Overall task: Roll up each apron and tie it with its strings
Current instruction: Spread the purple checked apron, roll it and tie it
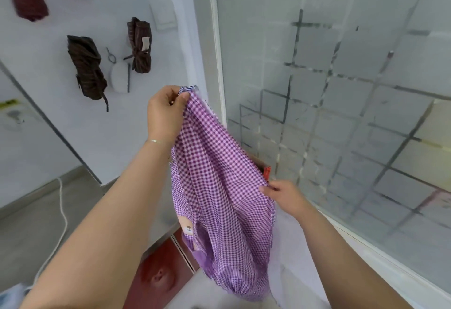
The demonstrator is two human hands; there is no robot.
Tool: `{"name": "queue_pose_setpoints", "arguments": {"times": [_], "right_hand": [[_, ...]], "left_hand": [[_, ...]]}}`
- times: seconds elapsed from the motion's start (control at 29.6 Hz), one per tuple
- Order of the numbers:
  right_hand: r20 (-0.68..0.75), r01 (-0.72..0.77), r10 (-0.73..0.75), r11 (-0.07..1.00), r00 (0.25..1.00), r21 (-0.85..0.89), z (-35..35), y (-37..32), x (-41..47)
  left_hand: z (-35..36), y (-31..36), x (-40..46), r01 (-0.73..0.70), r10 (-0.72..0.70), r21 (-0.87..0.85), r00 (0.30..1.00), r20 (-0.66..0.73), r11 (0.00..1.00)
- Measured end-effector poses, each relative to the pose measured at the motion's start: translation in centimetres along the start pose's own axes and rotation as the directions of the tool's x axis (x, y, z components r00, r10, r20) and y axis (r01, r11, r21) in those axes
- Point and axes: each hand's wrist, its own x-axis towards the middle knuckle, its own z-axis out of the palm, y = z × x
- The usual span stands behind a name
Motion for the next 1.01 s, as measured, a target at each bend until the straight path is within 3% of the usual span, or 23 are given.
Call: {"name": "queue_pose_setpoints", "arguments": {"times": [0.14, 0.27, 0.37, 0.54, 0.61, 0.74, 0.88, 1.01], "right_hand": [[-0.070, -0.022, 0.027, 0.998, 0.997, 0.065, -2.3, -0.8, 0.1], [0.034, -0.024, 0.024, 1.000, 0.999, -0.012, -2.6, -1.4, 0.2], [0.064, -0.006, 0.013, 0.995, 0.998, -0.096, -1.7, -0.9, 0.3], [-0.024, 0.040, -0.043, 0.990, 0.999, -0.139, 0.2, 1.2, 1.1], [-0.003, 0.012, -0.013, 0.995, 1.000, -0.104, 0.6, 1.4, 1.1], [0.042, -0.039, 0.052, 0.962, 0.998, -0.269, 1.2, 1.5, 1.7], [0.049, -0.032, 0.042, 0.981, 0.998, -0.192, 1.6, 0.7, 2.1], [0.166, -0.098, 0.115, 0.989, 0.979, -0.108, 1.6, -1.8, 2.4]], "left_hand": [[-2.3, -5.6, 0.1, 0.186, -0.167, 0.158, 0.978, -0.125, 0.970], [-2.9, -8.8, -0.6, 0.287, -0.264, 0.131, 0.949, -0.172, 0.949], [-2.8, -9.0, -0.7, 0.280, -0.263, 0.093, 0.951, -0.162, 0.955], [-3.0, -9.0, -0.6, 0.244, -0.236, 0.044, 0.961, -0.146, 0.969], [-3.2, -9.4, -0.5, 0.234, -0.226, 0.035, 0.963, -0.149, 0.972], [-3.7, -10.7, -0.5, 0.261, -0.250, 0.062, 0.957, -0.145, 0.963], [-5.2, -13.2, 0.5, 0.407, -0.380, 0.169, 0.909, -0.172, 0.898], [-7.9, -16.2, 1.3, 0.524, -0.479, 0.316, 0.851, -0.213, 0.791]]}}
